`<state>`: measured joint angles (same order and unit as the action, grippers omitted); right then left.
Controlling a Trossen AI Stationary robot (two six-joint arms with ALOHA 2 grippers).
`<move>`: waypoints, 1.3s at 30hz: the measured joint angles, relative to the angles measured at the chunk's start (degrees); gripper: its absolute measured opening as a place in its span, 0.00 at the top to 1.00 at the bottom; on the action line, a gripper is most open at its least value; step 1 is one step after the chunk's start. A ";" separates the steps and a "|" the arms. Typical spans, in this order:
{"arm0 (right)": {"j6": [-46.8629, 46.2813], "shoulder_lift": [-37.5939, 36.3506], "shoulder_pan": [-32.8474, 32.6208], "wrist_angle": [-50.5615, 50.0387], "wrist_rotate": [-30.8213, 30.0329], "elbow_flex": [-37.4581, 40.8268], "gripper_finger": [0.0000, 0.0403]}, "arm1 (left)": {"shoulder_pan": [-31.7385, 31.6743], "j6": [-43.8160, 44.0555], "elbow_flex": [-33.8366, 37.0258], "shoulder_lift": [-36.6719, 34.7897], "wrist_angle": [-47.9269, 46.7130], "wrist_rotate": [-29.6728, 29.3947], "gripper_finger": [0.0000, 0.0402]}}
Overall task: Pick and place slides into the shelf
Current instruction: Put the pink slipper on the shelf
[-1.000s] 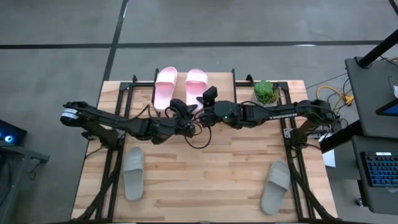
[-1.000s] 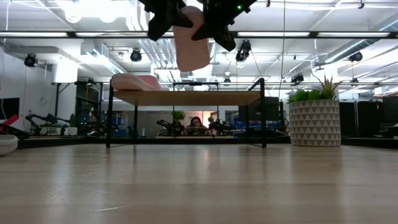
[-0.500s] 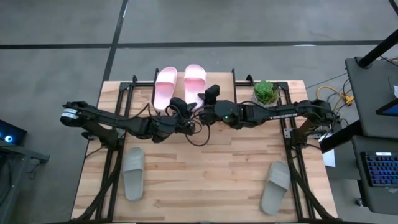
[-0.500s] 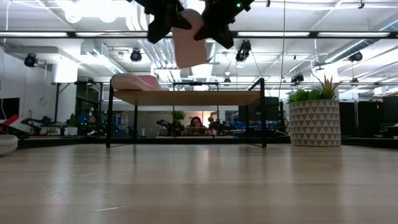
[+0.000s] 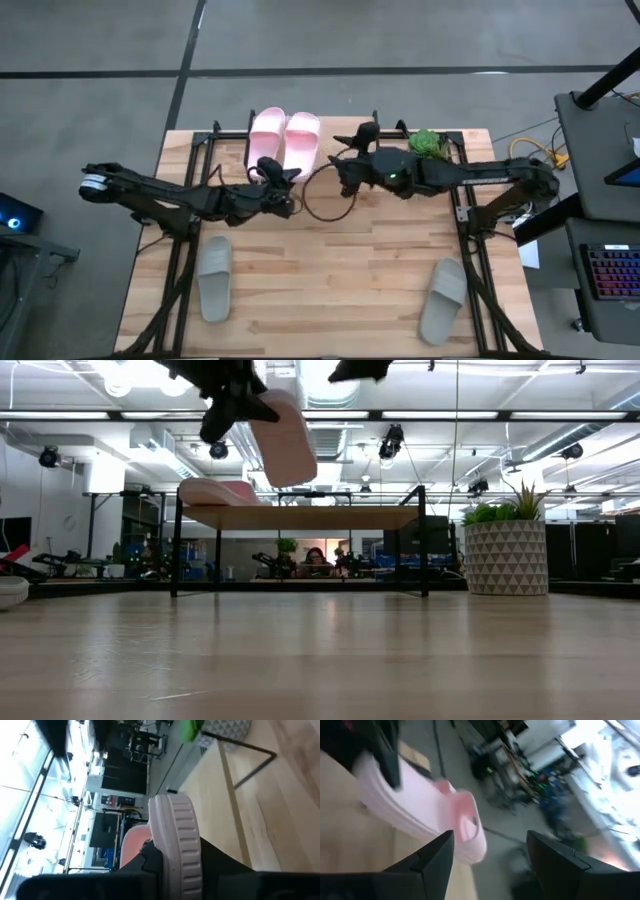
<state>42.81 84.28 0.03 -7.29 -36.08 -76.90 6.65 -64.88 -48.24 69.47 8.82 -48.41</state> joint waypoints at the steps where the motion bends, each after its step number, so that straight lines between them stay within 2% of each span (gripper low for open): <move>1: -1.45 -0.97 0.00 -0.83 1.93 0.00 0.41 | -0.28 -0.02 1.01 -0.54 -0.02 0.01 0.88; 4: -4.56 -3.21 -0.02 -2.29 5.14 0.07 0.43 | -1.49 -0.40 3.46 -0.76 2.61 -0.23 0.88; 13: -7.95 -5.38 -0.02 -4.16 5.23 1.29 0.44 | -4.76 -6.47 7.94 3.17 9.30 -0.86 0.88; 20: -8.10 -5.22 -0.02 -4.54 5.15 1.83 0.44 | -5.09 -7.67 8.21 4.51 12.08 0.85 0.88; 29: -7.90 -5.17 -0.02 -4.54 5.01 2.08 0.44 | -6.66 -6.07 10.46 4.44 12.91 5.30 0.88; 33: -7.90 -5.17 -0.02 -4.55 5.01 2.16 0.44 | -7.53 -6.03 12.68 4.44 16.77 4.97 0.88; 39: -7.87 -5.17 -0.02 -4.57 5.01 2.16 0.44 | -8.27 -6.12 14.09 4.42 17.37 5.27 0.88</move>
<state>34.94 79.11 0.01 -11.86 -31.07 -74.74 -1.62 -71.00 -34.15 73.89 26.20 -43.15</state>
